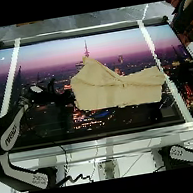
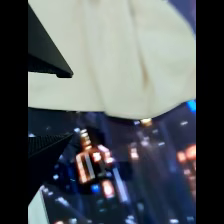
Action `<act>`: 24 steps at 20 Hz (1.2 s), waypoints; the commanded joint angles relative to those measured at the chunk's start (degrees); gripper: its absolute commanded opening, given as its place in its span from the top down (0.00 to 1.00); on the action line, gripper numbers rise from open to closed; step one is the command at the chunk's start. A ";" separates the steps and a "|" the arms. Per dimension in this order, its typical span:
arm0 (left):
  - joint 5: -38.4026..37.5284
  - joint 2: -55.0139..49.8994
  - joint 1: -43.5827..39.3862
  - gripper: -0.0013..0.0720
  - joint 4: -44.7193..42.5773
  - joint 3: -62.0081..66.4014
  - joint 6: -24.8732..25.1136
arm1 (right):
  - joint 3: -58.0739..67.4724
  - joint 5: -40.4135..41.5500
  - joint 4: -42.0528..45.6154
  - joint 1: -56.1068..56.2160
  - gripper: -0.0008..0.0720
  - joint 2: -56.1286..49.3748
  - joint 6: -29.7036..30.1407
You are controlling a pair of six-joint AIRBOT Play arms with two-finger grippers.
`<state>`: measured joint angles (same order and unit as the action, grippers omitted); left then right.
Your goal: Fold the clothes and pants, and hang the long-sleeved shirts on hangers.
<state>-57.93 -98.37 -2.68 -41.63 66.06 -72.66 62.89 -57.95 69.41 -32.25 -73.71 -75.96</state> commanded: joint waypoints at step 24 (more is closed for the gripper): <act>14.40 22.67 -0.72 0.97 -0.33 0.94 10.27 | -14.43 -10.40 -34.84 -1.62 0.97 -12.44 25.18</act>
<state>-48.05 -81.17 -3.46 -41.91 66.94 -63.92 49.21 -66.28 47.57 -33.89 -87.24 -60.01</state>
